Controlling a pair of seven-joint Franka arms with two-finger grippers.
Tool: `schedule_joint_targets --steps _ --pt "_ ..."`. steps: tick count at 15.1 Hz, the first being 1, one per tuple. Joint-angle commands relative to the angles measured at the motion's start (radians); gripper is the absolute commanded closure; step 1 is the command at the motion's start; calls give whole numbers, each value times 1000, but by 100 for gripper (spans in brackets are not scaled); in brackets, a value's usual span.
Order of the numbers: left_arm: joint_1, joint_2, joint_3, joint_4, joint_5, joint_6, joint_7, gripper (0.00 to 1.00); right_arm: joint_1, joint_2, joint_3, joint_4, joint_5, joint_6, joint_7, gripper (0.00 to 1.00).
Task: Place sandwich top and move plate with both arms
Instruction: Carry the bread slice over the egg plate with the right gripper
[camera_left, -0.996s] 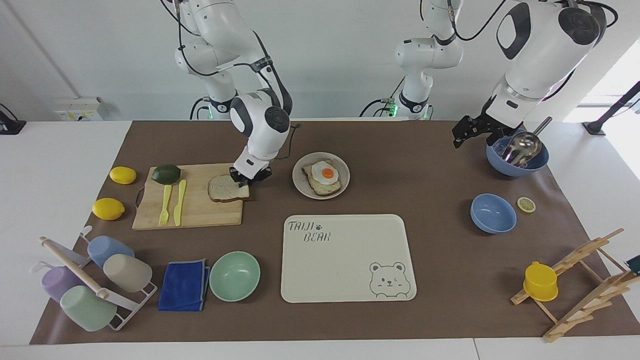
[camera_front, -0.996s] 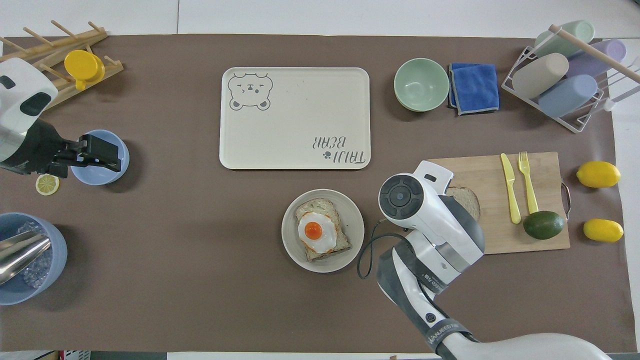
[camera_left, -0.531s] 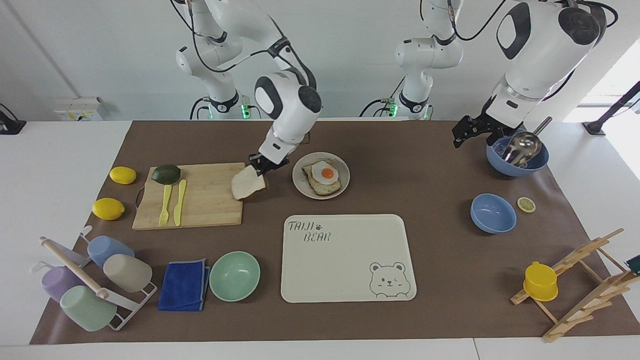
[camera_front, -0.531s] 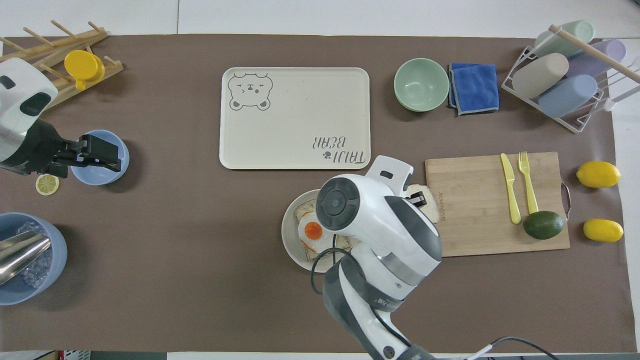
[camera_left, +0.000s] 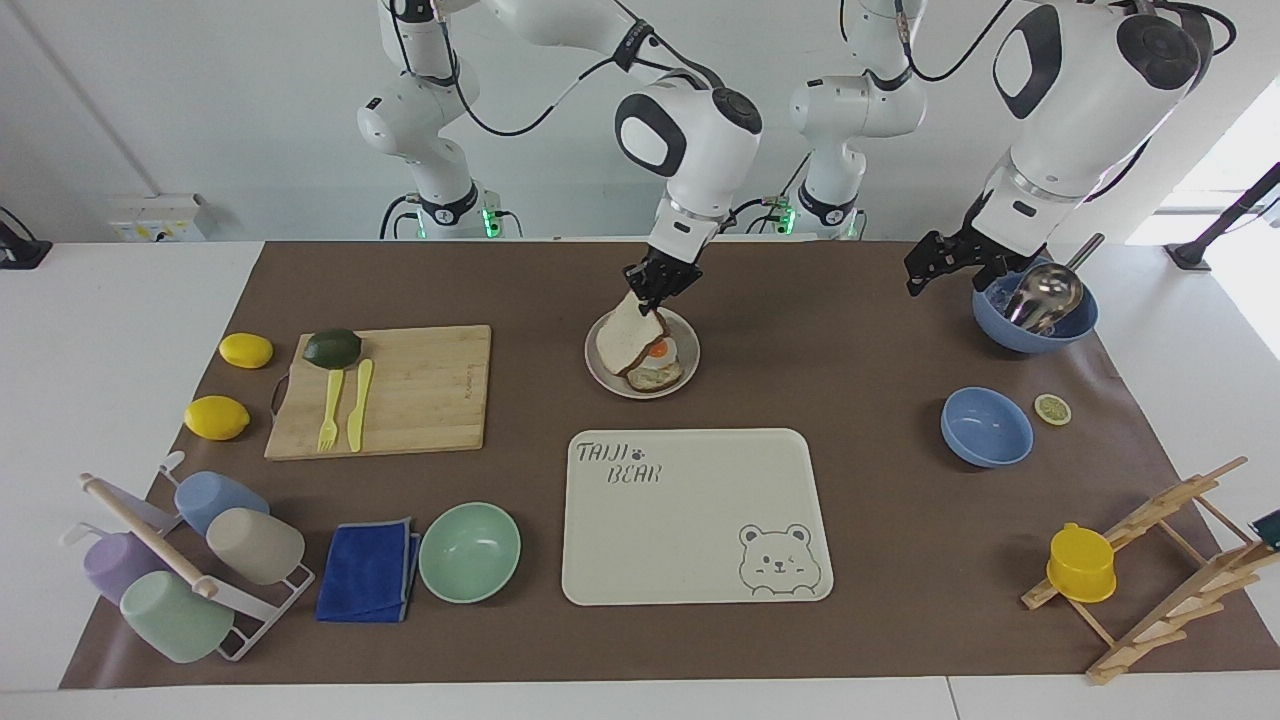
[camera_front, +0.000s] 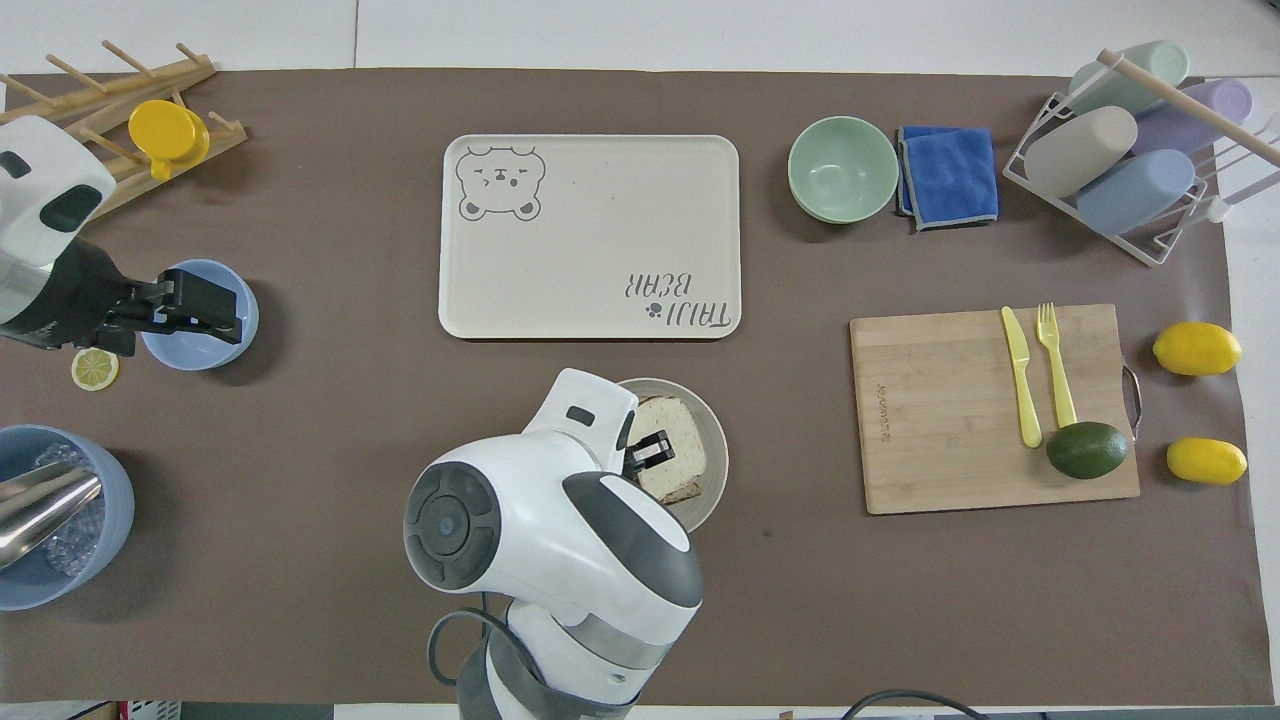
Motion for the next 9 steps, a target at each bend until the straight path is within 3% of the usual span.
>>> schedule_joint_targets --steps 1,6,8,9 --pt "4 -24 -1 -26 18 18 5 0 20 45 -3 1 12 39 53 100" --pt "4 -24 -1 -26 18 18 5 0 34 43 -3 -65 17 147 71 100" --pt "2 -24 -1 -26 18 18 5 0 26 45 0 -68 67 185 91 86" --pt "4 -24 -1 -26 18 18 5 0 26 45 -1 -68 84 196 93 70"
